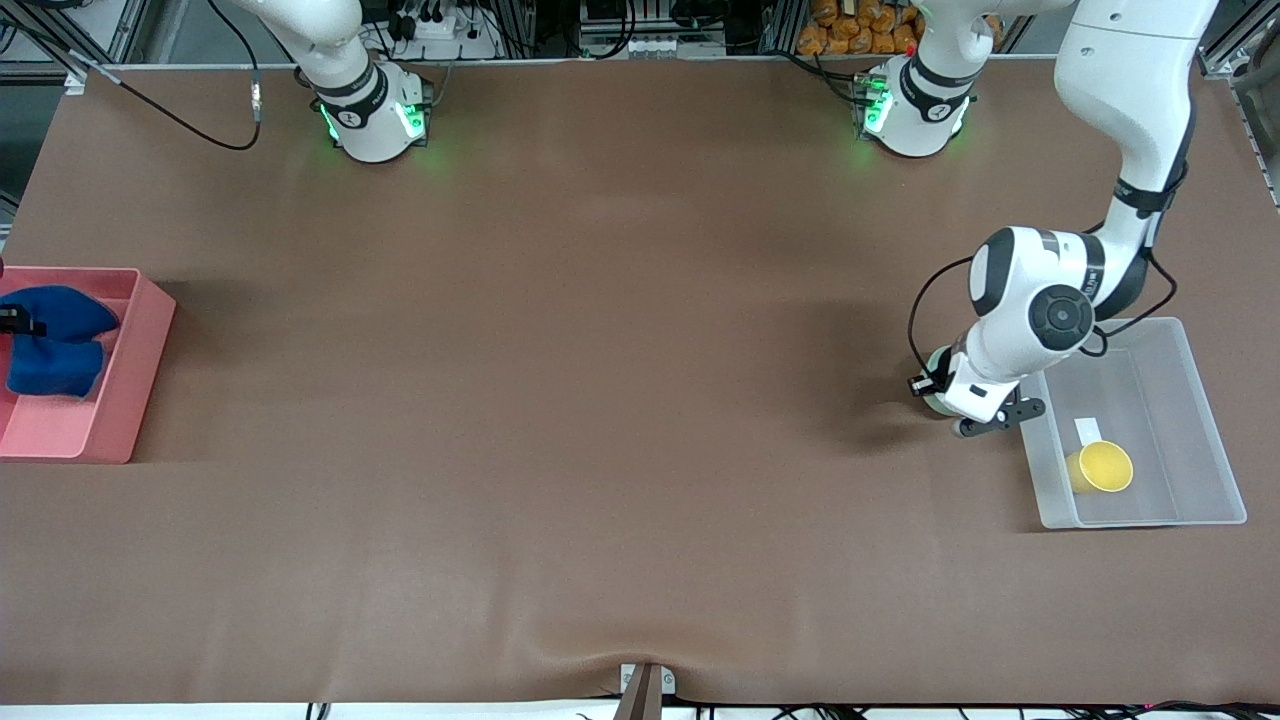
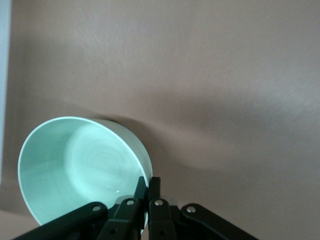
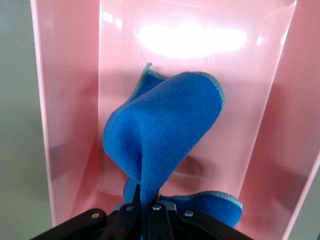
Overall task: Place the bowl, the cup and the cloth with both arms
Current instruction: 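Grasp the green bowl rim with the left gripper and lift it, then lower the bowl into the clear bin while the right gripper releases the cloth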
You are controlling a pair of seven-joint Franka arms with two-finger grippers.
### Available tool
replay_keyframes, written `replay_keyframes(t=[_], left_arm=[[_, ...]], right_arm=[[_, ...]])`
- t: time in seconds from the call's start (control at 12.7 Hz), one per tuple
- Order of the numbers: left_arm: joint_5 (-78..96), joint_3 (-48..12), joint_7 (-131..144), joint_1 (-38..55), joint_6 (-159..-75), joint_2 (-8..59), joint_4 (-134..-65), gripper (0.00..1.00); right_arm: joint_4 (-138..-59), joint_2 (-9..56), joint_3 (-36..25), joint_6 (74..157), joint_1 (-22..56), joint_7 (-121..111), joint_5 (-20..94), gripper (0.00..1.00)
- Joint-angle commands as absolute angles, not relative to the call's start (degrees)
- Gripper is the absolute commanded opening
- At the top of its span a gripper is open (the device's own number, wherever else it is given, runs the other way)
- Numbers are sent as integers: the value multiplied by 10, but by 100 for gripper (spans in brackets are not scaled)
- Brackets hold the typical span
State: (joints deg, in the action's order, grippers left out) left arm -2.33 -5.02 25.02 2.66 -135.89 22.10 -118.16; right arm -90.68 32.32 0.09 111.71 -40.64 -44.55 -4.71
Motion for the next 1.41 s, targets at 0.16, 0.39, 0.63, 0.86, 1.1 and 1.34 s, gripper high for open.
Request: replay_keyframes(t=[0.16, 0.39, 0.63, 0.86, 1.1, 1.34], left_arm=[[-36, -49, 251, 12, -1146, 215, -991, 0], [-36, -32, 166, -18, -1080, 214, -934, 0], [-37, 25, 58, -23, -1051, 212, -940, 0], [-55, 44, 24, -50, -1075, 221, -963, 0], [-62, 44, -11, -78, -1157, 217, -1020, 0], [-63, 44, -41, -105, -1234, 210, -1083, 0]], right_arm=[[-909, 347, 10, 1163, -413, -449, -25, 0], [-909, 360, 10, 1180, -410, -449, -20, 0], [-908, 366, 10, 1186, -411, -449, -19, 0], [-909, 370, 10, 1188, -409, -449, -19, 0], [-909, 372, 11, 1187, -397, -451, -20, 38], [-905, 366, 11, 1180, -386, -445, -20, 100]])
